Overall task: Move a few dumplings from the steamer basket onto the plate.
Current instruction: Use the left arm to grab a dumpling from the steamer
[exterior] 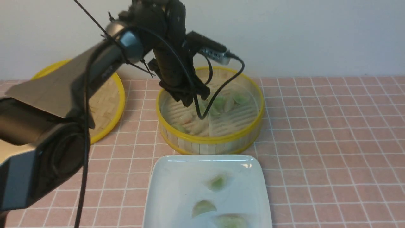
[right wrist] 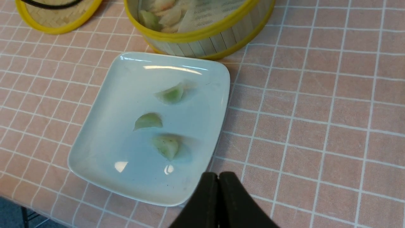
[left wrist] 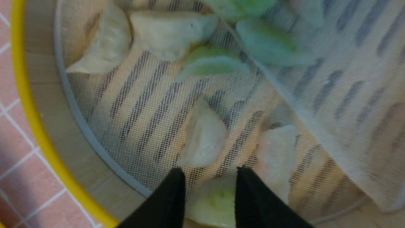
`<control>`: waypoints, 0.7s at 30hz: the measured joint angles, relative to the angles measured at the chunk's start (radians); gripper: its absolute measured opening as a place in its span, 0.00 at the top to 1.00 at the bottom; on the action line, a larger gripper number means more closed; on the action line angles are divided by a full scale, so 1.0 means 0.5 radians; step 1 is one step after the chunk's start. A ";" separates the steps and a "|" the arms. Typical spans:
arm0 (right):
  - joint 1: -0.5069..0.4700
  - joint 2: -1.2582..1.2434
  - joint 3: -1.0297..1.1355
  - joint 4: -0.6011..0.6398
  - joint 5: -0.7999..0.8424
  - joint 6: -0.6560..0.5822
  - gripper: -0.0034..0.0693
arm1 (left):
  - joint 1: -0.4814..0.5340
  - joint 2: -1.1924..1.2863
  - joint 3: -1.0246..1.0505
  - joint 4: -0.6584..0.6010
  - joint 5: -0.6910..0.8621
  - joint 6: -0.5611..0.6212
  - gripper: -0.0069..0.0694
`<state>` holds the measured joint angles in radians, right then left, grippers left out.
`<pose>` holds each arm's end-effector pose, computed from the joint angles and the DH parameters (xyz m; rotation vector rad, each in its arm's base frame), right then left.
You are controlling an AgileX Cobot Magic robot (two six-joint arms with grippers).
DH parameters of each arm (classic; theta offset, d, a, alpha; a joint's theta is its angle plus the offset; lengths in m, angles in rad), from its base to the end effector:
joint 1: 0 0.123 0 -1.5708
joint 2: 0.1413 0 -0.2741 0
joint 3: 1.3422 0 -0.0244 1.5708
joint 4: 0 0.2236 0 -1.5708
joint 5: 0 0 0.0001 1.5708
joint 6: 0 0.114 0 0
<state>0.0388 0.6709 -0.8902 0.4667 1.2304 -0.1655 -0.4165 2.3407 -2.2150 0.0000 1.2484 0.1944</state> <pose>0.0805 0.0515 0.3326 -0.2366 2.4090 0.5541 0.4324 -0.1913 0.1973 0.8598 2.7267 -0.0453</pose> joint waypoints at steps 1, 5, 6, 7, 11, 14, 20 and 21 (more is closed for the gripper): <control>0.000 0.000 0.000 0.006 0.000 -0.004 0.97 | 0.000 0.028 0.000 0.023 0.000 0.000 0.53; 0.000 0.000 0.000 0.012 0.000 -0.014 0.97 | 0.000 0.125 0.000 0.054 -0.002 0.000 0.40; 0.000 0.000 0.000 0.012 0.000 -0.014 0.97 | 0.000 0.144 0.000 0.056 -0.004 0.000 0.39; 0.000 0.000 0.000 0.012 0.000 -0.014 0.97 | 0.000 0.159 0.000 0.058 -0.006 0.000 0.38; 0.000 0.000 0.000 0.012 0.000 -0.014 0.97 | 0.000 0.208 0.000 0.053 -0.029 0.002 0.38; 0.000 0.000 0.000 0.012 0.000 -0.014 0.97 | 0.000 0.208 0.000 0.047 -0.041 0.002 0.48; 0.000 0.000 0.000 0.012 -0.002 -0.014 0.97 | 0.000 0.200 -0.103 0.059 -0.035 0.000 0.72; 0.000 0.000 0.000 0.012 -0.004 -0.014 0.97 | 0.000 0.182 -0.133 0.059 -0.035 -0.004 0.71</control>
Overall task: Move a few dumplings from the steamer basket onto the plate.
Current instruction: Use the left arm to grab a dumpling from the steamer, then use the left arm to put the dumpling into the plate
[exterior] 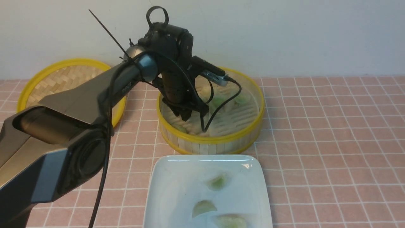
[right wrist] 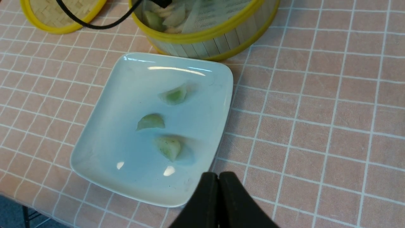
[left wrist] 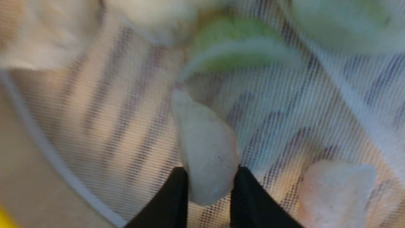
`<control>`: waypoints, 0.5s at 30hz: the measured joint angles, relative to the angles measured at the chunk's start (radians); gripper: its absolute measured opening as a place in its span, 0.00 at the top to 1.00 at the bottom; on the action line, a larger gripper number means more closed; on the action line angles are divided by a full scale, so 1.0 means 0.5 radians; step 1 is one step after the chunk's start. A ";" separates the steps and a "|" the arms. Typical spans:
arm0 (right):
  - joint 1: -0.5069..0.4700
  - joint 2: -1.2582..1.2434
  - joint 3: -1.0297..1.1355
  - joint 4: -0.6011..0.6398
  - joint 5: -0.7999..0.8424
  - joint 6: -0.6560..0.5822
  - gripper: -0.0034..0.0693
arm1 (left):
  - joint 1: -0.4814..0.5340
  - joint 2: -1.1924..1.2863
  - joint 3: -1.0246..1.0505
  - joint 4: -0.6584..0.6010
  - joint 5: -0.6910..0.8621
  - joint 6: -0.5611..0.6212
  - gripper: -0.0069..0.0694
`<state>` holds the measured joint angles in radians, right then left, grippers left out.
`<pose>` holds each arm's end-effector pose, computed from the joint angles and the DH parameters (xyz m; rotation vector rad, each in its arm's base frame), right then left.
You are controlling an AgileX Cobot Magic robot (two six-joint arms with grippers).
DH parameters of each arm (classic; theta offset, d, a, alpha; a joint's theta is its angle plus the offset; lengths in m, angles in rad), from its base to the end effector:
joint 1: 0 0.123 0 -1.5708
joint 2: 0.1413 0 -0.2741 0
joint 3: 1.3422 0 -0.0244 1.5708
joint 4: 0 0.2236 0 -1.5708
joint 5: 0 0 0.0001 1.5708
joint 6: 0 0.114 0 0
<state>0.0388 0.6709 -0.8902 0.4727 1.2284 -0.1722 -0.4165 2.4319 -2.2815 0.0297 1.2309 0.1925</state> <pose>0.0806 0.0521 0.3330 -0.2435 2.4038 0.5583 0.4464 -0.1940 0.1712 0.8667 2.7290 -0.0028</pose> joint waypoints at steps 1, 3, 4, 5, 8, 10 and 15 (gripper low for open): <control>0.000 0.000 0.000 0.000 -0.002 0.000 0.97 | 0.000 -0.019 -0.009 0.000 0.000 -0.002 0.71; 0.000 0.000 0.000 0.002 -0.009 -0.003 0.97 | 0.000 -0.145 -0.031 -0.008 0.003 -0.034 0.71; 0.000 0.000 0.000 0.002 -0.012 -0.007 0.97 | 0.000 -0.211 -0.033 -0.029 0.003 -0.049 0.71; 0.000 0.000 0.000 0.002 -0.013 -0.009 0.97 | 0.000 -0.285 -0.036 -0.059 0.003 -0.058 0.71; 0.000 0.000 0.000 0.002 -0.015 -0.026 0.97 | 0.000 -0.538 0.059 -0.219 0.003 -0.071 0.71; 0.000 0.000 0.000 0.002 -0.018 -0.050 0.97 | 0.000 -0.732 0.281 -0.353 0.003 -0.071 0.71; 0.000 0.000 0.000 0.002 -0.022 -0.074 0.97 | -0.003 -1.150 1.034 -0.486 0.003 -0.071 0.71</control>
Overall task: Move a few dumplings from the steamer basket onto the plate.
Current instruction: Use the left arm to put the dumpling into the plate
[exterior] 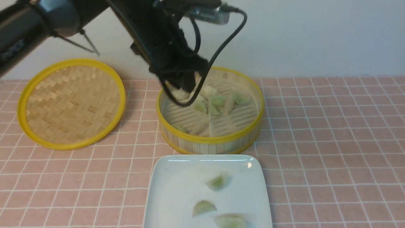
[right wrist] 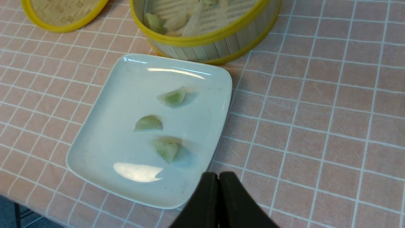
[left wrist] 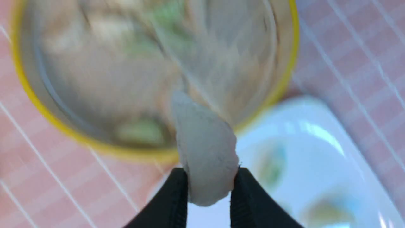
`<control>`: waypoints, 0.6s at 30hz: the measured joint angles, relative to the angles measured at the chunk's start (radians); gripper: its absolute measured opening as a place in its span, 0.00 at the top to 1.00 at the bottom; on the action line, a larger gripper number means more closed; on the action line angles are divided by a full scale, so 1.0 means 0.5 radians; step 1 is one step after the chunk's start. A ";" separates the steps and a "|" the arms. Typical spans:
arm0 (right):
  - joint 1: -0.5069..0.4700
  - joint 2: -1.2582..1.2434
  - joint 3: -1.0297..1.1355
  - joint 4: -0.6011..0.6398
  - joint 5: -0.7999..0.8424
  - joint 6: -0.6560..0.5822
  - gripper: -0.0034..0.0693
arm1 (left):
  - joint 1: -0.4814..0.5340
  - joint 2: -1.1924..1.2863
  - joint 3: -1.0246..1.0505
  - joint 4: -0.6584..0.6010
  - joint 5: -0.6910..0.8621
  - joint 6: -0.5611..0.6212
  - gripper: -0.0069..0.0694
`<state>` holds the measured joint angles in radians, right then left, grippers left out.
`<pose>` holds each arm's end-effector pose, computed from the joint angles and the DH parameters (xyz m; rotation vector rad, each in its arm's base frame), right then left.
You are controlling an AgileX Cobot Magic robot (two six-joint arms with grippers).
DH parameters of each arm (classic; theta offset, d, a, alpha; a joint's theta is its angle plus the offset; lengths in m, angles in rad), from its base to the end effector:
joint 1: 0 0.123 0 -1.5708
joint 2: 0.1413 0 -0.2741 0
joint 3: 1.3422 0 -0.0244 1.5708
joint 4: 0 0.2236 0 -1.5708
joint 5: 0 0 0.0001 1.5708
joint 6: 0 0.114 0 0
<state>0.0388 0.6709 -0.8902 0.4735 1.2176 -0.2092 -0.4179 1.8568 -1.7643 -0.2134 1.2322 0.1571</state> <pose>0.0815 0.0520 0.3338 -0.2828 2.3844 0.5400 0.3331 -0.1728 0.2904 0.7486 2.7163 -0.3606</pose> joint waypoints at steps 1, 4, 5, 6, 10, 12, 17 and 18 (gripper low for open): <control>0.000 0.000 0.000 0.000 -0.002 -0.005 0.97 | 0.000 -0.072 0.181 -0.009 0.000 -0.001 0.71; 0.000 0.000 0.000 0.000 -0.012 -0.020 0.97 | 0.000 -0.220 0.593 -0.061 -0.005 0.011 0.71; 0.000 0.002 0.000 0.000 -0.021 -0.024 0.97 | 0.000 -0.269 0.801 -0.114 -0.046 0.038 0.71; 0.000 0.002 0.000 0.000 -0.026 -0.024 0.97 | 0.000 -0.279 0.881 -0.143 -0.080 0.059 0.71; 0.000 0.036 0.000 0.000 -0.038 -0.032 0.97 | -0.002 -0.300 1.245 -0.352 -0.326 0.206 0.71; 0.000 0.074 0.000 0.000 -0.040 -0.032 0.97 | -0.021 -0.285 1.342 -0.399 -0.423 0.299 0.71; 0.000 0.224 -0.009 0.058 -0.045 -0.094 0.97 | -0.104 -0.241 1.411 -0.412 -0.618 0.432 0.70; 0.000 0.267 -0.021 0.068 -0.045 -0.116 0.97 | -0.123 -0.231 1.411 -0.412 -0.648 0.431 0.68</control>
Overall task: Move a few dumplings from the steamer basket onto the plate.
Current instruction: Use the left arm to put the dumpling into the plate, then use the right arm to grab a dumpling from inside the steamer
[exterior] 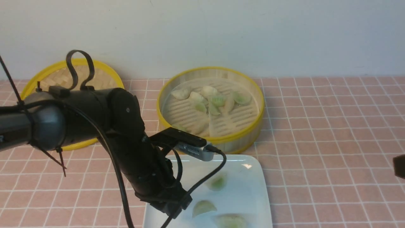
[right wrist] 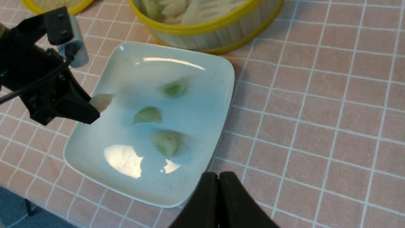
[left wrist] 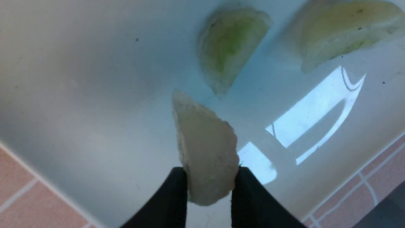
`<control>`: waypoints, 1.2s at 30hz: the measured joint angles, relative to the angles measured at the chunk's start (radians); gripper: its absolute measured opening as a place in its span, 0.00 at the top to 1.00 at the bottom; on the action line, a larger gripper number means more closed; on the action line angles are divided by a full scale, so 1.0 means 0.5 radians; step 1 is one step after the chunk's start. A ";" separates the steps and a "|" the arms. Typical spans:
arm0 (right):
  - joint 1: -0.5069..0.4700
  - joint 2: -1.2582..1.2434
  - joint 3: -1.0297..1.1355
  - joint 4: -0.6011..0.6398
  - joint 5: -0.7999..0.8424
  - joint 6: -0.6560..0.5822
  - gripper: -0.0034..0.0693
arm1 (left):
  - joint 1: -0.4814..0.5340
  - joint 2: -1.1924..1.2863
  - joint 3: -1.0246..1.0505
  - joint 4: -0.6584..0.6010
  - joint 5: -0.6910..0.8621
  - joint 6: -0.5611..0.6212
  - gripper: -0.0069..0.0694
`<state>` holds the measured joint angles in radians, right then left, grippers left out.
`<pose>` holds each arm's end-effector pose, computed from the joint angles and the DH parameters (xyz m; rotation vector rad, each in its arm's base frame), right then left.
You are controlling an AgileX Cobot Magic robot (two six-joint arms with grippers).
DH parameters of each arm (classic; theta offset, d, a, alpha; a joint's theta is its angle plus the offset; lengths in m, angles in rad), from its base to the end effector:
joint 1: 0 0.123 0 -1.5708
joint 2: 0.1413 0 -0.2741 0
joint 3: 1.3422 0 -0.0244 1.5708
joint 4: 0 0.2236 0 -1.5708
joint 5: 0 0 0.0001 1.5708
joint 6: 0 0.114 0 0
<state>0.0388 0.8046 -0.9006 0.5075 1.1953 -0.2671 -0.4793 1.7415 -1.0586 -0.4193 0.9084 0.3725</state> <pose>0.1109 0.0559 0.3265 -0.3141 2.4585 0.5801 0.2447 -0.1684 0.1713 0.9049 2.9120 -0.5255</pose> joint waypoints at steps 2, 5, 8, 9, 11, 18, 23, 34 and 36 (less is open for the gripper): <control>0.000 0.085 -0.034 0.025 -0.002 -0.052 0.97 | -0.018 0.010 0.000 0.000 -0.014 -0.008 0.61; 0.000 0.227 -0.097 0.047 -0.033 -0.124 0.97 | -0.026 0.017 0.000 0.000 -0.020 -0.034 0.50; 0.000 0.416 -0.159 0.117 -0.122 -0.180 0.97 | -0.026 0.017 0.000 0.000 -0.020 -0.080 0.42; 0.000 0.492 -0.191 0.144 -0.142 -0.200 0.97 | -0.026 0.013 0.000 0.000 -0.020 -0.100 0.42; 0.006 0.671 -0.289 0.178 -0.170 -0.260 0.97 | -0.026 -0.015 0.001 0.002 -0.020 -0.138 0.48; 0.242 1.242 -0.747 0.136 -0.339 -0.338 0.97 | -0.026 -0.449 0.003 0.009 -0.009 -0.172 0.88; 0.402 1.607 -1.040 -0.014 -0.484 -0.344 0.96 | -0.026 -0.836 0.007 0.009 0.048 -0.220 0.92; 0.621 2.563 -1.820 -0.337 -0.722 -0.550 0.52 | -0.026 -1.530 0.021 0.015 0.338 -0.457 0.92; 0.624 2.705 -1.940 -0.348 -0.725 -0.601 0.42 | -0.026 -1.600 0.021 0.015 0.369 -0.490 0.92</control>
<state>0.3506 2.1569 -1.8709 0.3335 0.8330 -0.5675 -0.4925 0.9414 -1.0483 -0.4117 1.0927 0.1273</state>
